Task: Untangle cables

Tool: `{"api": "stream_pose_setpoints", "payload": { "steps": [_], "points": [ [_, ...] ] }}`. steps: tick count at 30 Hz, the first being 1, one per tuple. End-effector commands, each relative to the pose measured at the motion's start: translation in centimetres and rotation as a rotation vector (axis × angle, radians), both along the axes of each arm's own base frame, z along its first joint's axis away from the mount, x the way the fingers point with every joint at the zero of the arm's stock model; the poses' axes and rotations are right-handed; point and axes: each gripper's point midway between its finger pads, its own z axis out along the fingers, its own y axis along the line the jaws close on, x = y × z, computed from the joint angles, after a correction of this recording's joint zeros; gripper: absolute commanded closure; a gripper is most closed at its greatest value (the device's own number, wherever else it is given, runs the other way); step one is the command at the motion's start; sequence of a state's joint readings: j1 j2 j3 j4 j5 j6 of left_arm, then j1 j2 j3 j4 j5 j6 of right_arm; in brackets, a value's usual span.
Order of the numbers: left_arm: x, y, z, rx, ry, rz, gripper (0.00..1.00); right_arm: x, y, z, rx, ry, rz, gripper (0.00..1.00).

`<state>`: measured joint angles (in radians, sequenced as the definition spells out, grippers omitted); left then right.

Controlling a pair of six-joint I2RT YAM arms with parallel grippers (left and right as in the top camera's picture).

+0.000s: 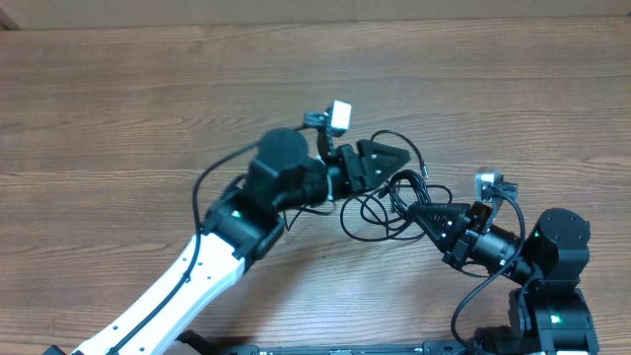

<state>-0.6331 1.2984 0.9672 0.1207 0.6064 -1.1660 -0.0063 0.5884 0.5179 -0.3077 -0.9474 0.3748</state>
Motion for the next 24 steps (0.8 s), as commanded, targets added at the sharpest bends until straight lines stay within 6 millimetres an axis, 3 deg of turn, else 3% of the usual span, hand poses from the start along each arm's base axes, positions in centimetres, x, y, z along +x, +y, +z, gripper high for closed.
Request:
{"api": "stream_pose_setpoints", "payload": {
  "steps": [1, 4, 7, 13, 18, 22, 24],
  "points": [
    [-0.5, 1.2, 0.3, 0.040, -0.128, -0.098, 0.39, 0.1, -0.1, 0.6, -0.011, -0.036, -0.002, 0.96],
    [-0.3, 2.2, -1.1, 0.070, -0.060, -0.097, 0.28, 0.2, -0.1, 0.6, -0.014, -0.036, -0.009, 0.96],
    [-0.6, 2.5, -2.1, 0.093, -0.010, -0.104, 0.27, 0.2, -0.1, 0.6, -0.014, -0.037, -0.010, 0.96],
    [-3.0, 1.2, -3.6, 0.135, 0.058, -0.167, 0.27, 0.2, -0.1, 0.8, -0.009, -0.040, -0.011, 0.96],
    [-3.5, 0.4, -4.4, 0.174, 0.059, -0.147, 0.25, 0.3, -0.1, 1.2, 0.023, -0.020, -0.020, 0.96],
    [-3.7, 0.1, -4.5, 0.181, 0.055, -0.145, 0.30, 0.4, -0.1, 1.4, 0.035, -0.010, -0.023, 0.96],
    [-3.6, 0.2, -4.5, 0.183, 0.054, -0.139, 0.40, 0.4, -0.1, 1.4, 0.035, -0.009, -0.023, 0.96]
  ]
}}
